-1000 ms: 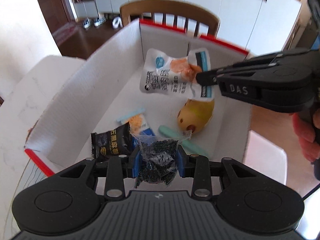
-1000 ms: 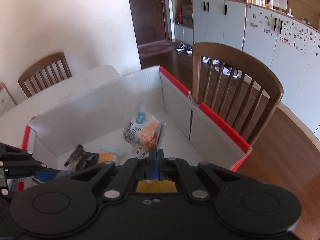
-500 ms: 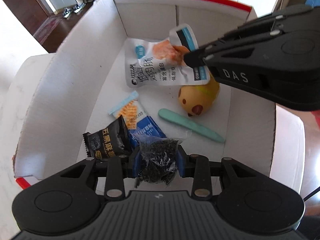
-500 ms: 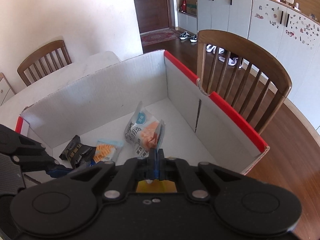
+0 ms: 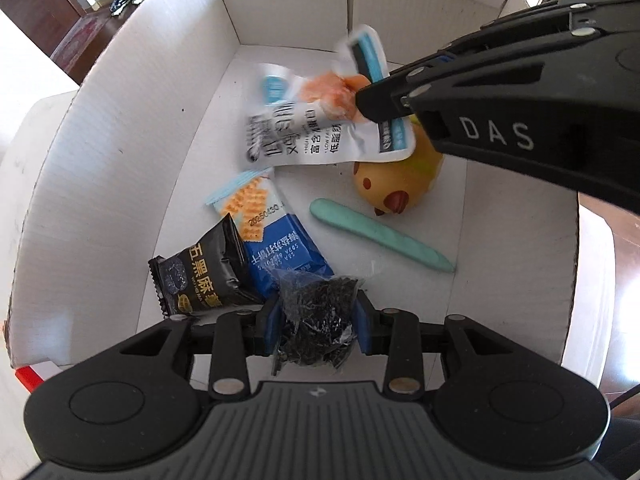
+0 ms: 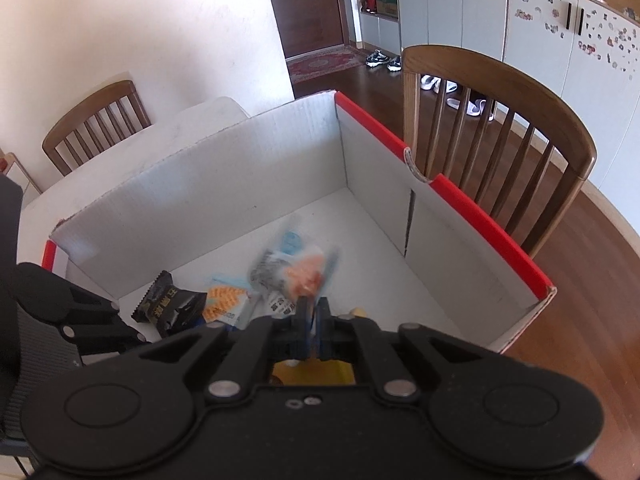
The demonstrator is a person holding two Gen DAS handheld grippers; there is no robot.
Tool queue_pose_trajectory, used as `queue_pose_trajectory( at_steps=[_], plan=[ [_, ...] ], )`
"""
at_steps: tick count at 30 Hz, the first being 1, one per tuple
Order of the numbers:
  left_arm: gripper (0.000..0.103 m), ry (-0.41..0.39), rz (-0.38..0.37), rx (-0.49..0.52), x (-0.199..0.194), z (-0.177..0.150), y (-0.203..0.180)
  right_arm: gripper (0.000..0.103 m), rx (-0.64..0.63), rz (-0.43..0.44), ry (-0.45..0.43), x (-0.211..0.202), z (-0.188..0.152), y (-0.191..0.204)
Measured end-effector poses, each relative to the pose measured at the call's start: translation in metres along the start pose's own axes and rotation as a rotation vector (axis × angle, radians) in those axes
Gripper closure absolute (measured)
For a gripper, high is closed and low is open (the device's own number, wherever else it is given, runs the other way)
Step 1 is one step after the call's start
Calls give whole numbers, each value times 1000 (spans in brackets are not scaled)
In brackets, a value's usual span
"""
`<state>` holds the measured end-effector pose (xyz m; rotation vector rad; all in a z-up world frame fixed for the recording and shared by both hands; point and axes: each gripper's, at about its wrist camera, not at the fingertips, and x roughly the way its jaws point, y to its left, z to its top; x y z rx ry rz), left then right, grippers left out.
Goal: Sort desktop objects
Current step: 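Open both grippers to drop the pouch and snack bag into the box, then withdraw both grippers from the box back toward the snack pile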
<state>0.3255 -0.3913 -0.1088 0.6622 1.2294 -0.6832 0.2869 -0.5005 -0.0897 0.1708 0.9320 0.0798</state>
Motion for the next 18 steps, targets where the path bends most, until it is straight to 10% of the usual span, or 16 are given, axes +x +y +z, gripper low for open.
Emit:
queue_pose_trajectory(
  at_steps=[4, 18],
  plan=[
    [41, -14, -11, 12, -3, -3, 0, 90, 6, 9, 0, -3, -1, 0],
    [28, -142, 17, -85, -39, -26, 13, 78, 32, 53, -28, -30, -3, -4]
  ],
)
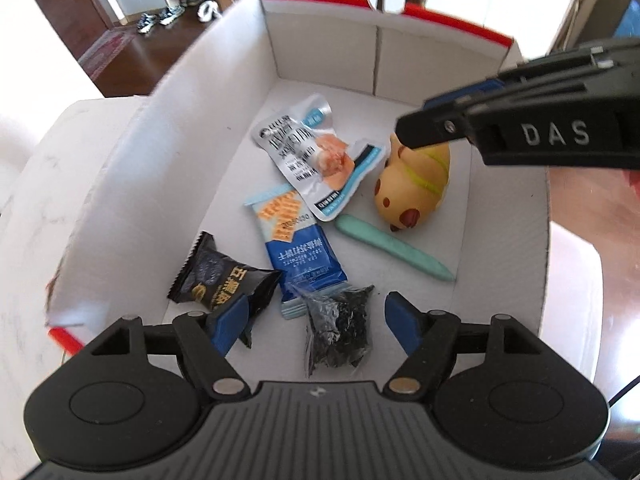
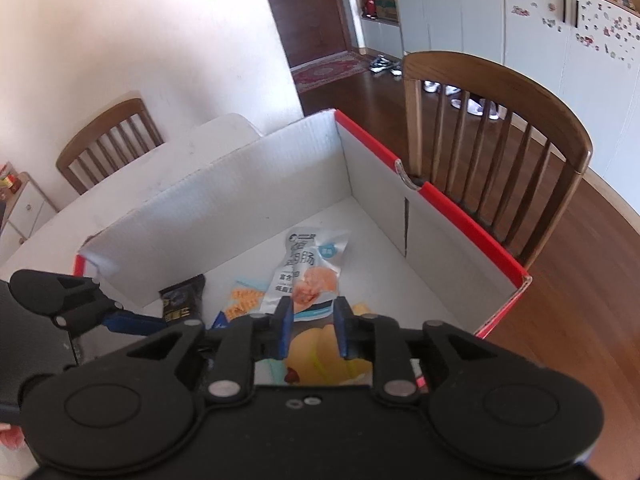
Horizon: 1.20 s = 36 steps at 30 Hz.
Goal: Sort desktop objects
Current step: 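Withdraw both grippers from the box back toward the snack pile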
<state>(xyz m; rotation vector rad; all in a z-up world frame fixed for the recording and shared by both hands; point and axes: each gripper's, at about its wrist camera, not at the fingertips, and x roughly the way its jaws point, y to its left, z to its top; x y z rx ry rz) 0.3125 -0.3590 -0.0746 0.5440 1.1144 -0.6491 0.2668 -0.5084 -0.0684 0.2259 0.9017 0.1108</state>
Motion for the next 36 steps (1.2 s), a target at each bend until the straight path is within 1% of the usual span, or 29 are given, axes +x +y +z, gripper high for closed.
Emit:
queue_pose_trajectory(
  at_steps=[2, 6, 10, 11, 13, 15, 17, 22, 24, 30, 36],
  plan=[
    [28, -46, 22, -21, -11, -8, 0, 75, -17, 7, -11, -6, -1, 2],
    [28, -117, 20, -102, -30, -15, 12, 70, -37, 30, -15, -13, -3, 6],
    [28, -167, 41, -157, -44, -27, 19, 68, -59, 47, -28, -20, -4, 13],
    [28, -179, 46, -173, -48, -30, 21, 66, -62, 53, -30, -21, -5, 15],
    [28, -206, 30, -204, -56, -37, 24, 62, -67, 71, -29, -24, -5, 17],
    [26, -238, 20, -221, -60, -43, 25, 55, -78, 83, -32, -28, -7, 20],
    [19, -266, 13, -229, -69, -49, 23, 53, -107, 85, -39, -32, -10, 25],
    [17, -312, 8, -256, -82, -64, 19, 44, -161, 103, -57, -43, -14, 37],
    [12, -327, 6, -278, -86, -73, 21, 35, -168, 120, -70, -48, -16, 42],
    [12, -364, 16, -328, -100, -99, 28, 33, -186, 124, -89, -59, -23, 60],
    [12, -397, 3, -335, -117, -127, 34, 32, -176, 107, -107, -69, -32, 81]
  ],
)
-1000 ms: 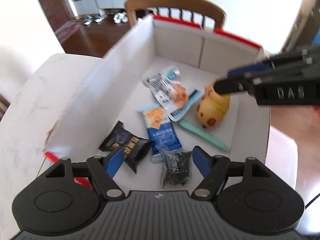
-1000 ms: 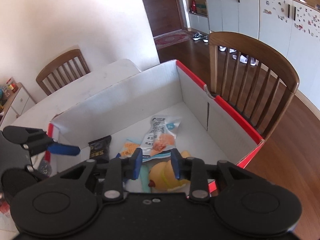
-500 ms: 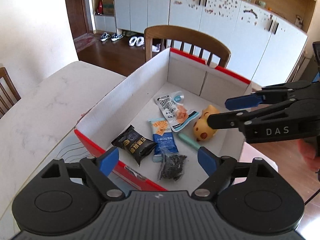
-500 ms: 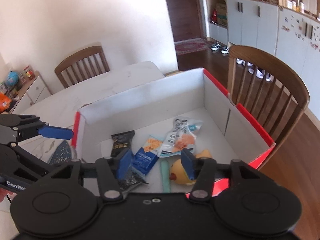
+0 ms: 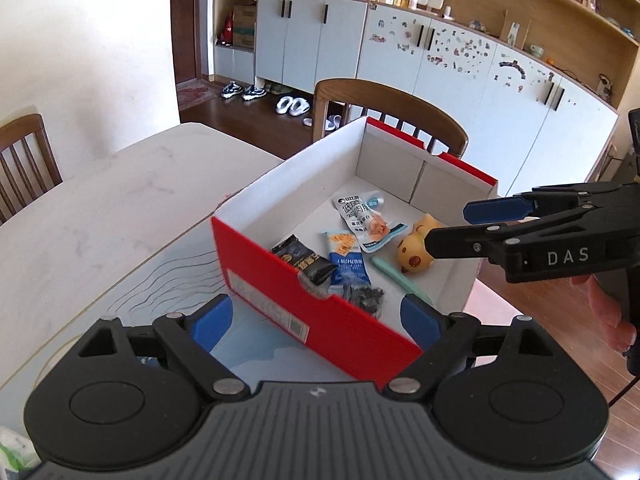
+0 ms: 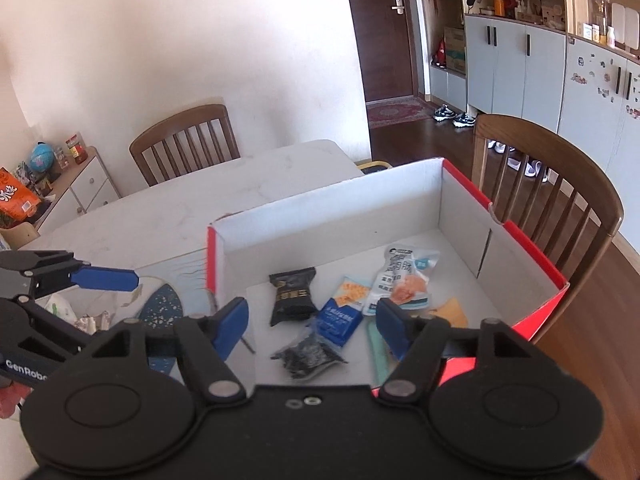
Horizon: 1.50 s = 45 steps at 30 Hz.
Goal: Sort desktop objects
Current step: 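Withdraw both grippers from the box back toward the snack pile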
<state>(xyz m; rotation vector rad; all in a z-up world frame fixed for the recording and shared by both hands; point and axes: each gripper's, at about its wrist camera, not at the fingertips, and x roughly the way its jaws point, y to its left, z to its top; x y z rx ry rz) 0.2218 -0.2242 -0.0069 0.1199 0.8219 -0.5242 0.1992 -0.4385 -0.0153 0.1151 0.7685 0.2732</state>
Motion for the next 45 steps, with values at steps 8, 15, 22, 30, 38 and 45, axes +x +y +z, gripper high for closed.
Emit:
queue_pose_trajectory(
  at_steps=[8, 15, 22, 30, 38, 45],
  plan=[
    [12, -28, 6, 5, -38, -29, 21, 32, -2, -12, -11, -9, -12, 43],
    [0, -50, 10, 14, -69, -55, 43, 29, -4, -10, -27, -16, -26, 80],
    [0, -65, 15, -4, -95, -77, 66, 28, -15, -18, -37, -20, -36, 117],
    [0, -87, 20, -55, -120, -99, 98, 28, -29, -22, -43, -19, -41, 152],
    [0, -99, 65, -77, -136, -127, 122, 28, -43, -21, -29, -8, -47, 175],
    [0, -107, 96, -144, -144, -157, 145, 28, -58, -5, 14, 11, -54, 190]
  ],
)
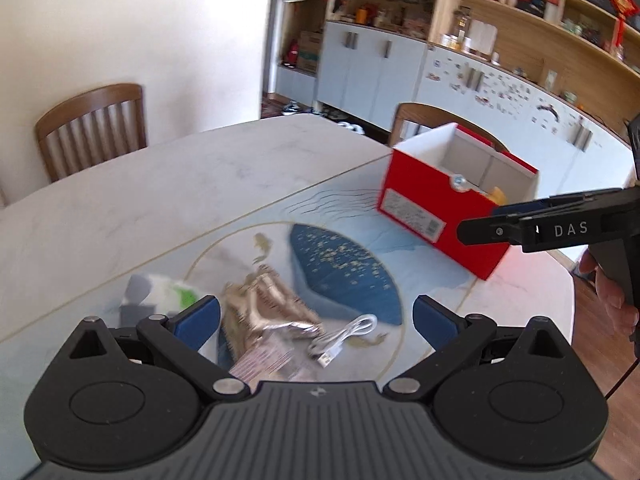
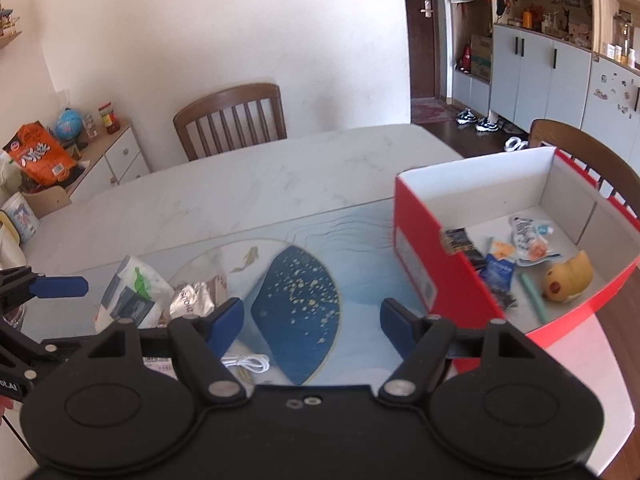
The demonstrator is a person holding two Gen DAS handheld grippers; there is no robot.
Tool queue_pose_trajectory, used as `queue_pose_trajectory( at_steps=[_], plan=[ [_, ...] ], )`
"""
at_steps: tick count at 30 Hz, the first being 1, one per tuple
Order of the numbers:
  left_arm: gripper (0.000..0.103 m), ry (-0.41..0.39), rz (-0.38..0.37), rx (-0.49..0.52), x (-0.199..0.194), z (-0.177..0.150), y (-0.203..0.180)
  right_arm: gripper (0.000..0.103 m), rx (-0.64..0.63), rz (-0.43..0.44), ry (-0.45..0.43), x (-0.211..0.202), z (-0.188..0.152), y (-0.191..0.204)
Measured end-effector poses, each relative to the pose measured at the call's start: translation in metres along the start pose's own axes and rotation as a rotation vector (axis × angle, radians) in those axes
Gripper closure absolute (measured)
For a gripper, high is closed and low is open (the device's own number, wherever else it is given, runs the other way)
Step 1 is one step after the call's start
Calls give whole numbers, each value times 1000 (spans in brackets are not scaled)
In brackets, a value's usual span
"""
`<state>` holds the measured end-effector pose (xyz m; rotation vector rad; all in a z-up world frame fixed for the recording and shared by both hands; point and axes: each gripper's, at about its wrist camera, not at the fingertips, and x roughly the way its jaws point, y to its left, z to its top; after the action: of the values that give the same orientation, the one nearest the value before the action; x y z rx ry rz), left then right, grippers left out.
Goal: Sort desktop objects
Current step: 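Withdraw both grippers from the box back toward the snack pile, then move left gripper to the pink-printed packet while right moves to the white USB cable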
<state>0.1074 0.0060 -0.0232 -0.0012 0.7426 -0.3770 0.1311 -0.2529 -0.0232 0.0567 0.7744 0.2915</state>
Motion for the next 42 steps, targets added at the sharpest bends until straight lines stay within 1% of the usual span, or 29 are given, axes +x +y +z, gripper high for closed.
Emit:
queue_pose_trajectory(
  at_steps=[5, 8, 15, 20, 28, 30, 32, 34, 36, 39, 42],
  plan=[
    [0, -2, 36, -43, -3, -17, 16, 28, -38, 20, 21, 11, -4, 16],
    [0, 5, 56, -29, -3, -25, 23, 28, -62, 27, 29, 17, -7, 26],
    [0, 30, 38, 17, 8, -46, 31, 28, -116, 46, 81, 39, -21, 47],
    [1, 39, 24, 70, 18, -57, 32, 28, -121, 51, 121, 59, -34, 56],
    [1, 38, 7, 162, 33, -63, 31, 28, -133, 38, 167, 87, -49, 69],
    [1, 31, 2, 200, 35, -64, 29, 27, -138, 36, 174, 92, -51, 71],
    [1, 27, 6, 258, 37, -66, 24, 24, -142, 33, 184, 97, -52, 73],
    [1, 31, 13, 302, 41, -67, 21, 24, -145, 31, 193, 101, -53, 74],
    [1, 31, 9, 311, 44, -68, 21, 23, -147, 25, 202, 105, -54, 74],
    [5, 38, 8, 297, 48, -67, 24, 23, -140, 28, 221, 111, -56, 75],
    [6, 44, 10, 304, 51, -69, 25, 22, -147, 21, 215, 115, -55, 77]
  ],
)
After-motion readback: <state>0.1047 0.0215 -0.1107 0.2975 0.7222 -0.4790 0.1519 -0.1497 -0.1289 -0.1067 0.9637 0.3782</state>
